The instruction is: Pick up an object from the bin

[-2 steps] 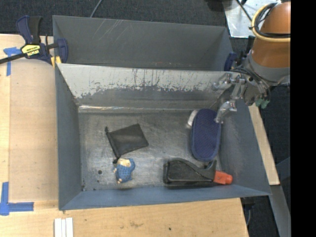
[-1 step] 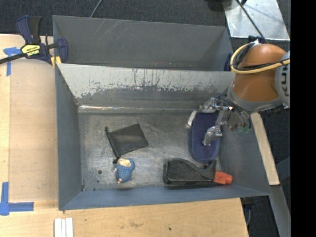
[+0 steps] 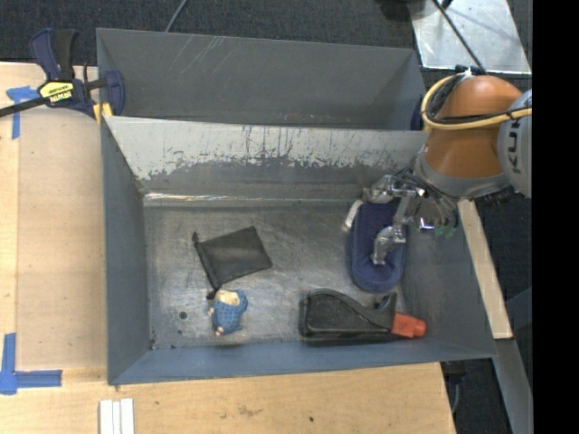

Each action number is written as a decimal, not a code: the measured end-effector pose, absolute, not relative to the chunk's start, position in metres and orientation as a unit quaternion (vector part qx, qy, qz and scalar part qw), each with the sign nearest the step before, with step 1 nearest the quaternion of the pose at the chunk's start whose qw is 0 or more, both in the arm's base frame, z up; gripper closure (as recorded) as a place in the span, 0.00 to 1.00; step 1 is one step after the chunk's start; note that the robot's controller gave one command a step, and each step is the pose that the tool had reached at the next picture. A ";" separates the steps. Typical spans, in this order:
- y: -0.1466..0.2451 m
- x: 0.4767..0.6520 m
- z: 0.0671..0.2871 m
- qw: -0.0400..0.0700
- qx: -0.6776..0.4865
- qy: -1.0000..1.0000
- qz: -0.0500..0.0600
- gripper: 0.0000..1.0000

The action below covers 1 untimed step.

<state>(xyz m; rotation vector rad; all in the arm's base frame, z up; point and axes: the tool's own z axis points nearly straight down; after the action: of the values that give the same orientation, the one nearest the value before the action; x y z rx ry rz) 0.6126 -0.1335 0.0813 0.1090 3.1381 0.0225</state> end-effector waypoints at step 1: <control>-0.133 0.613 0.083 0.002 0.034 0.999 0.007 1.00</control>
Offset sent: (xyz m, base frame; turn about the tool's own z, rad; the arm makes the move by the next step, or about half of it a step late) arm 0.0000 0.0000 0.0000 0.0000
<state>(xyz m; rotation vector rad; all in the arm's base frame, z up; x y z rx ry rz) 0.6127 -0.1333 0.0828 0.1076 3.1359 0.0206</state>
